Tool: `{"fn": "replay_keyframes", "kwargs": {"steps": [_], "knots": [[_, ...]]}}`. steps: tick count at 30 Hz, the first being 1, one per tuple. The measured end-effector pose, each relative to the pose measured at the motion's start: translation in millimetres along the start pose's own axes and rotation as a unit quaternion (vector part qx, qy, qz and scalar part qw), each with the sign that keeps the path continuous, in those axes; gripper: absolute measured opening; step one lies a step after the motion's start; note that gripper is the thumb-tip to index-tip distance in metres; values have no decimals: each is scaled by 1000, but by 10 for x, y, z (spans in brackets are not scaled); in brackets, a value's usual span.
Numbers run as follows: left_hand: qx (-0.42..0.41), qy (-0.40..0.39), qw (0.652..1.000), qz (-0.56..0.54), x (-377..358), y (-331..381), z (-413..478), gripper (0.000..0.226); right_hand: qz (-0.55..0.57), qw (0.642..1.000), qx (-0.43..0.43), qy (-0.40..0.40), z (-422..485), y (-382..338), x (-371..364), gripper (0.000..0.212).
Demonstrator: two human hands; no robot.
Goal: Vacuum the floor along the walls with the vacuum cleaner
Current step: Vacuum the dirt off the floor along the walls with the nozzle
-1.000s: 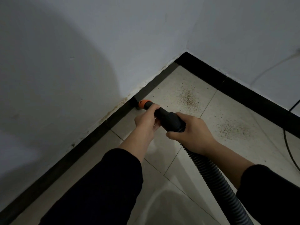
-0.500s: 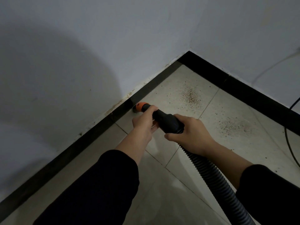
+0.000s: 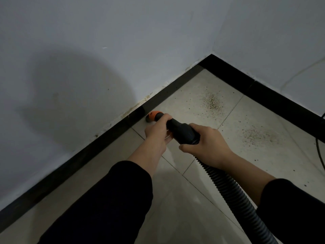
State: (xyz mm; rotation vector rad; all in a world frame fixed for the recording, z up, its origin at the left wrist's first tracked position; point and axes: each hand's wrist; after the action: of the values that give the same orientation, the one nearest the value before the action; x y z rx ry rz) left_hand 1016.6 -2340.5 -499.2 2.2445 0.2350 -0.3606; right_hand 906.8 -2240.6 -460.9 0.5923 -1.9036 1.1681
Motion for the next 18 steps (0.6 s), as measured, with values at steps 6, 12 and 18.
{"fn": "replay_keyframes", "kwargs": {"steps": [6, 12, 18], "knots": [[21, -23, 999, 13, -194, -99, -47, 27, 10, 999, -26, 20, -72, 153, 71, 28], [39, -34, 998, 38, -560, -242, -18, 39, 29, 995, -75, 57, -87, 352, 197, 29], [51, -66, 995, 58, -866, -440, -20, 37, 40, 990, -118, 69, -166, 564, 376, 27]]}}
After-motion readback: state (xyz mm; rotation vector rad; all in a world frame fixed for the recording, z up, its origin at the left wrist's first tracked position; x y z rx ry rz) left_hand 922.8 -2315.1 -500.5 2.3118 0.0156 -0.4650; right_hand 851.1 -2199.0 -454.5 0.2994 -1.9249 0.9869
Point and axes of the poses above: each hand's wrist, its own z-axis towards the middle knuckle, its own x-axis out of the back of the hand, y = z × x, and after that the axes turned 11 degrees about -x, right-handed
